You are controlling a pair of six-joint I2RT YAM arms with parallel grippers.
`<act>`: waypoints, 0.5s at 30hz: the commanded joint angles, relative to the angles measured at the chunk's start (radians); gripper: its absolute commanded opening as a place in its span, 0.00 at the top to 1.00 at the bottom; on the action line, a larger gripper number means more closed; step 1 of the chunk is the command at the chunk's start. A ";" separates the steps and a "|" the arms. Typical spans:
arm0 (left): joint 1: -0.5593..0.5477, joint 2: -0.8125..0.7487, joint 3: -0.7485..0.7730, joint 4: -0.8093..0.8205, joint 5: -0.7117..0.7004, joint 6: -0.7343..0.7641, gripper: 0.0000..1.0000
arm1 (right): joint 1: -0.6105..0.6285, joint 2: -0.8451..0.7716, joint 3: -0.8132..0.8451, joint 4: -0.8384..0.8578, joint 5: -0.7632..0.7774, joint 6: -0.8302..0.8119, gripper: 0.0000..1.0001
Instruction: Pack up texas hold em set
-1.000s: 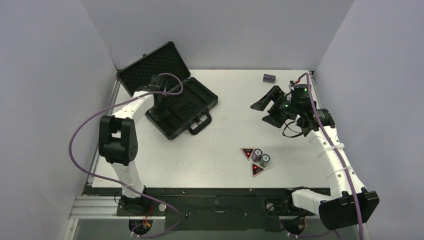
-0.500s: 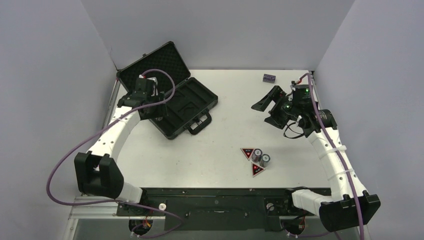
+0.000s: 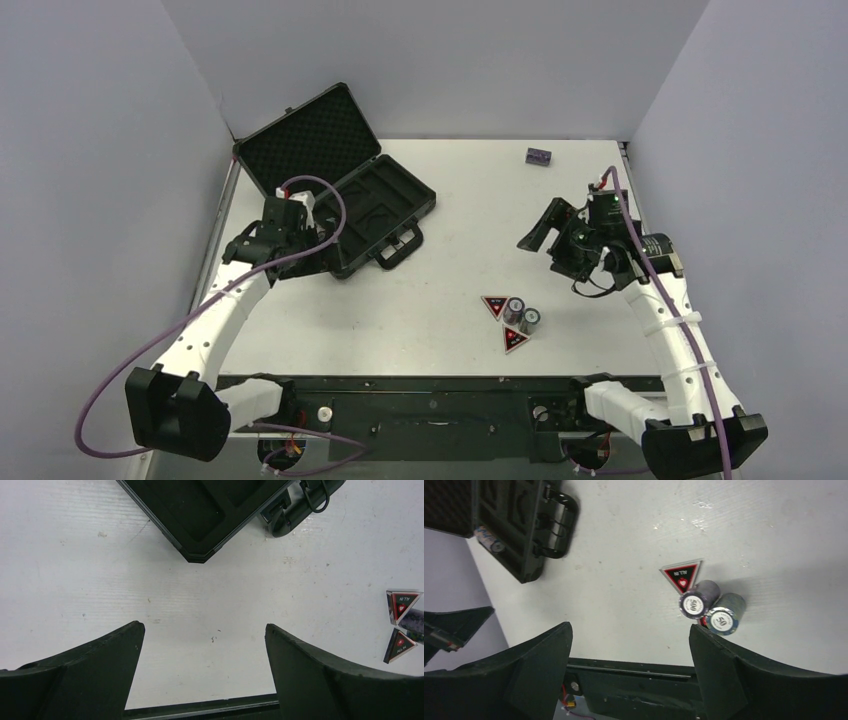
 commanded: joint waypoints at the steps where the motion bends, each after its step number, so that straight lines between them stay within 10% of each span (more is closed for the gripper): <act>1: -0.003 -0.049 -0.025 -0.005 0.005 -0.066 0.10 | 0.025 -0.058 -0.060 -0.068 0.091 -0.106 0.18; 15: -0.008 -0.098 -0.112 -0.026 0.019 -0.058 0.10 | 0.177 -0.069 -0.223 -0.134 0.224 -0.170 0.23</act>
